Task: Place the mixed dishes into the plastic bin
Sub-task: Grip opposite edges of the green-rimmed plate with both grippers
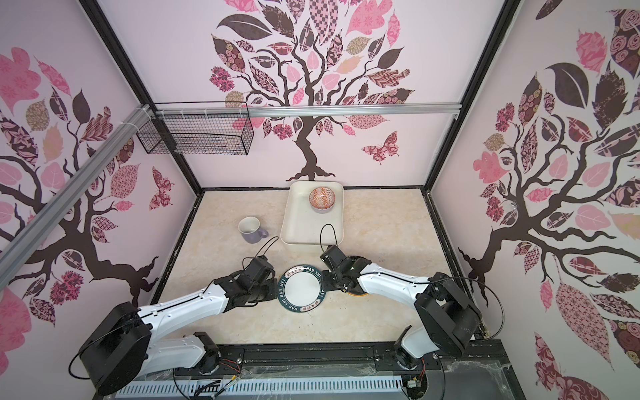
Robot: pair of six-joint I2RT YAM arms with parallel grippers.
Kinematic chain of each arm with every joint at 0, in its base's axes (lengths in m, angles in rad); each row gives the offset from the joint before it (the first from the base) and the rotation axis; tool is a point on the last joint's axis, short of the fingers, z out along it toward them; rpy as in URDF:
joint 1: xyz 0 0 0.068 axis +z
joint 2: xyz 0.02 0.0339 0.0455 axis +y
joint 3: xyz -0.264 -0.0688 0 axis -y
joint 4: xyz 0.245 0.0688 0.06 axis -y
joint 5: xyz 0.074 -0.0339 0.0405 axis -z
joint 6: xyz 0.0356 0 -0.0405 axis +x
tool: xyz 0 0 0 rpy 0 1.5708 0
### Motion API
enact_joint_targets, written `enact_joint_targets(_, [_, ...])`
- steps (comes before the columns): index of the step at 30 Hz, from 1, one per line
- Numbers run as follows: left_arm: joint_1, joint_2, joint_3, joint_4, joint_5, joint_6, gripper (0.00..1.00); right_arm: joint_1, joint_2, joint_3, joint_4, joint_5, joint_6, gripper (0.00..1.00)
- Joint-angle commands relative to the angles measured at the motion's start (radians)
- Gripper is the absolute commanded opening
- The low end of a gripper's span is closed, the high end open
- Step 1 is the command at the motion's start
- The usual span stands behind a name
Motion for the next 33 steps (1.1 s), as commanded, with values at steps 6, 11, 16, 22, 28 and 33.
enact_joint_targets(6, [-0.004,0.054,0.056,0.042,0.026,0.017,0.00,0.008,0.033,0.022,-0.012,0.007,-0.021,0.40])
enact_joint_targets(11, [-0.005,0.076,0.074,0.042,0.028,0.027,0.00,0.005,0.056,0.027,-0.013,0.005,-0.022,0.41])
enact_joint_targets(16, [-0.005,0.092,0.081,0.043,0.032,0.031,0.00,0.005,0.093,0.033,0.003,-0.018,-0.022,0.39])
enact_joint_targets(22, [-0.004,0.070,0.084,0.031,0.028,0.030,0.00,0.006,0.095,0.052,-0.020,-0.006,-0.022,0.37])
enact_joint_targets(28, [-0.004,0.040,0.096,0.015,0.024,0.029,0.01,0.006,0.053,0.053,-0.043,0.024,-0.028,0.37])
enact_joint_targets(33, [-0.004,0.043,0.095,0.016,0.049,0.025,0.08,0.006,0.046,0.044,-0.041,0.020,-0.028,0.39])
